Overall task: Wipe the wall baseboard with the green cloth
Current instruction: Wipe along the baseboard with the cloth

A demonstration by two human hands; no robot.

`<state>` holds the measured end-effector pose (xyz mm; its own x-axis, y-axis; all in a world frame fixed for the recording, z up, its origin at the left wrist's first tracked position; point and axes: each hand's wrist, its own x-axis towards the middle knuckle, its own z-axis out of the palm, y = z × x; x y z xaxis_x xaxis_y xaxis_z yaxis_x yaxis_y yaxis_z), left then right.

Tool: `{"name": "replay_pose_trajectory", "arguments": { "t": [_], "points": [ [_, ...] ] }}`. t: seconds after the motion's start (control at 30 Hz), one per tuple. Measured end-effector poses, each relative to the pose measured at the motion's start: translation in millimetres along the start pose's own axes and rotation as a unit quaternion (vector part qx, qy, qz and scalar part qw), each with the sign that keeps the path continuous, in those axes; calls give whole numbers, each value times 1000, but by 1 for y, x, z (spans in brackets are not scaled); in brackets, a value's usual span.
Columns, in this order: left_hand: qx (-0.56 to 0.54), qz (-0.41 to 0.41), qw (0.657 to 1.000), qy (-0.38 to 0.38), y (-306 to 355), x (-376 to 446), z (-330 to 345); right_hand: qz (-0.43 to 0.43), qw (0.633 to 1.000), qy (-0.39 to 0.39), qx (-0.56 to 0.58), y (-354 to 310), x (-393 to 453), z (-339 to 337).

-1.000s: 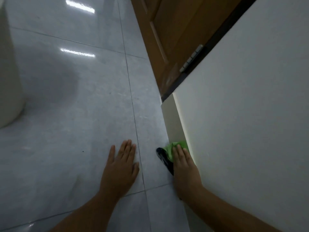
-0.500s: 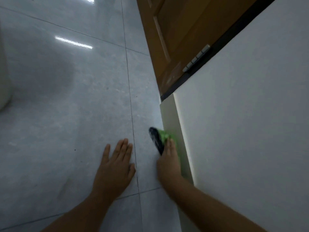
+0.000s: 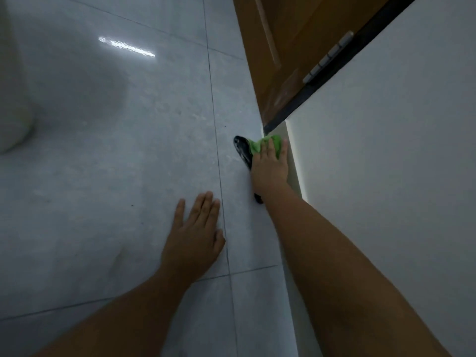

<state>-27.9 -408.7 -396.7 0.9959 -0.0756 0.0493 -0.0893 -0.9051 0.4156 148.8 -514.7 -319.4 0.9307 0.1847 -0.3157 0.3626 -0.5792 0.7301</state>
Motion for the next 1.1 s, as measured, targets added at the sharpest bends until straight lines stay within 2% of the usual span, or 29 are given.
{"name": "replay_pose_trajectory", "arguments": {
  "t": [0.1, 0.2, 0.27, 0.3, 0.37, 0.4, 0.43, 0.47, 0.57, 0.7, 0.8, 0.87, 1.0, 1.1],
  "points": [
    [14, -3, 1000, -7, -7, -2, 2, 11, 1000, 8, -8, -18, -6, 4],
    [24, -1, 1000, -8, -12, -2, 2, -21, 999, 33, -21, -27, -46, 19],
    [22, -1, 1000, -8, -13, -1, 1, -42, 998, 11, -35, -42, -103, 49],
    [18, 0, 1000, -9, -13, -1, 1, -27, 999, -8, -35, -53, -139, 70],
    [10, 5, 1000, -9, -13, -3, 1, 33, 997, -43, 45, -65, -214, 102],
    [8, 5, 1000, -5, -14, -3, 1, -11, 994, -63, 92, -63, -242, 112],
    [8, 2, 1000, -2, -15, -2, 0, -82, 987, -103, 95, -59, -259, 118],
    [7, 1, 1000, -2, -15, -1, -1, -116, 985, -103, 70, -52, -266, 116],
    [9, -2, 1000, -4, -16, 3, -3, -141, 986, -37, 82, -22, -237, 89],
    [12, 2, 1000, -21, -8, 1, -1, -65, 996, 48, 36, 7, -159, 53],
    [26, -7, 999, -20, -21, 7, -4, -34, 994, 96, 43, 14, -167, 47],
    [40, 4, 999, -21, -30, 5, -2, -32, 992, 85, 86, 10, -231, 69],
    [37, 61, 997, -14, -11, -34, 3, -76, 991, 3, 114, -14, -388, 129],
    [8, 88, 996, -14, 17, -79, 3, -54, 989, -53, 126, -39, -378, 153]
  ]
}}
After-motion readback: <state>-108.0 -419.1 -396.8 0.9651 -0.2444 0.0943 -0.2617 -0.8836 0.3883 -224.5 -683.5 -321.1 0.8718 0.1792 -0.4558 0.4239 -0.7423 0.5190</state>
